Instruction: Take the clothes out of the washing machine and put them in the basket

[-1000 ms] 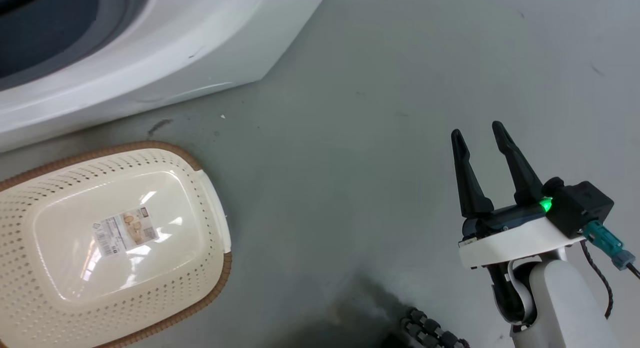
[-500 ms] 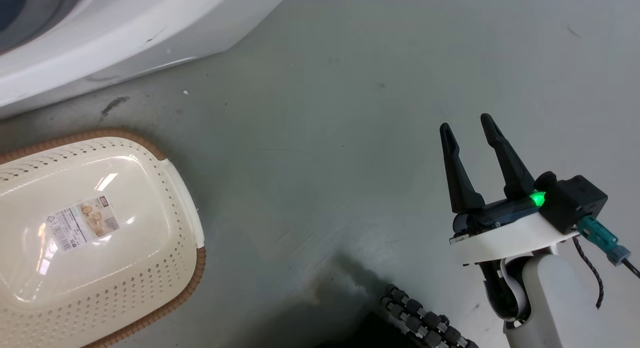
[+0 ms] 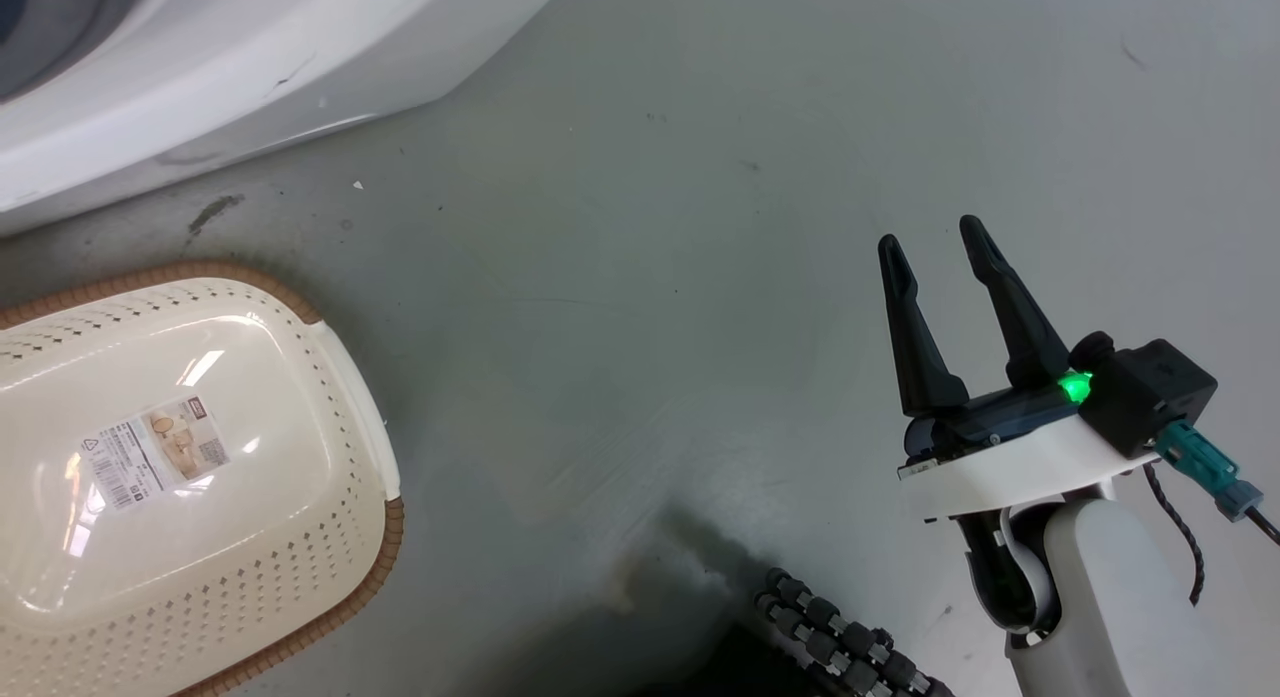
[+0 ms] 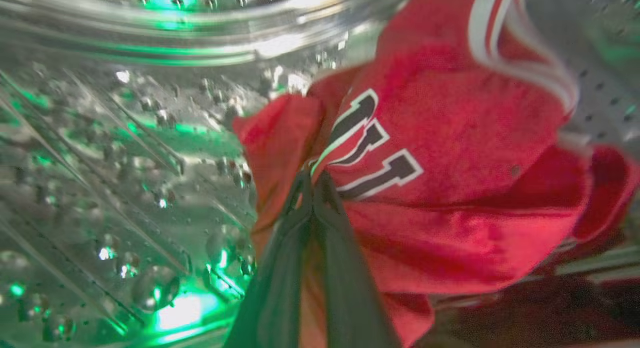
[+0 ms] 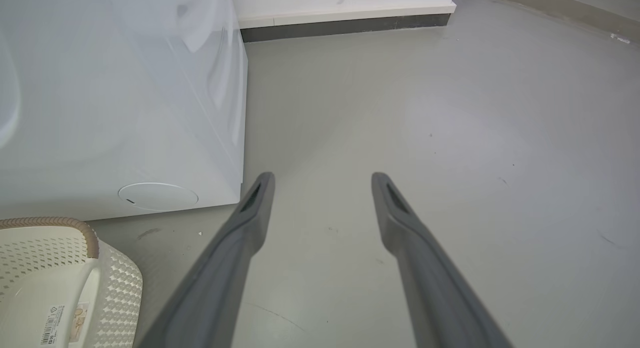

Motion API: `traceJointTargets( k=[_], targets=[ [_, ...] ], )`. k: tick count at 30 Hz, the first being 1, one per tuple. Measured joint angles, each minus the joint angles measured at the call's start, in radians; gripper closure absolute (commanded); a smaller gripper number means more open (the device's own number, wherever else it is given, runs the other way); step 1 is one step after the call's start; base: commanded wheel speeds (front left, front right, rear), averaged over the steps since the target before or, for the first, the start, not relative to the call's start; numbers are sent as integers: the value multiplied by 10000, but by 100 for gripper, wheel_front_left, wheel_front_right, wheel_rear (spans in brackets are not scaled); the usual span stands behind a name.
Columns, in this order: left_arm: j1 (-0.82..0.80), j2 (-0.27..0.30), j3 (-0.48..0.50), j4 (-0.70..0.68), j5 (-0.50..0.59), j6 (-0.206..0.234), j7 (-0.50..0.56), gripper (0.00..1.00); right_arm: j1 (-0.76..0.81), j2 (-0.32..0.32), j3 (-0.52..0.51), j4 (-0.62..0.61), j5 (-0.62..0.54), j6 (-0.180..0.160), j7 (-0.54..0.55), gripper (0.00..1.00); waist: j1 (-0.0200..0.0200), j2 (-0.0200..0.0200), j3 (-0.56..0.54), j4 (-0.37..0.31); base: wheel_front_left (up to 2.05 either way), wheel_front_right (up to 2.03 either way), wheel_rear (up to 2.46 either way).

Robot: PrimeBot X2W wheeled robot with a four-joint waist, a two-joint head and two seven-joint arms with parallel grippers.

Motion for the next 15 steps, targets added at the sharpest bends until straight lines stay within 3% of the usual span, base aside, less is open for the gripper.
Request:
traceJointTargets(
  k=[7,15],
  targets=[
    [19,-535,132,621,-151,500,-2474,100,4,4,-205,42,-73,0,0,0,0,0,-342,128,0,0,0],
    [968,-1835,360,2040,-926,1039,-4543,100,214,8,-514,54,-332,0,-2,0,-1,0,-1201,317,0,0,0]
  ],
)
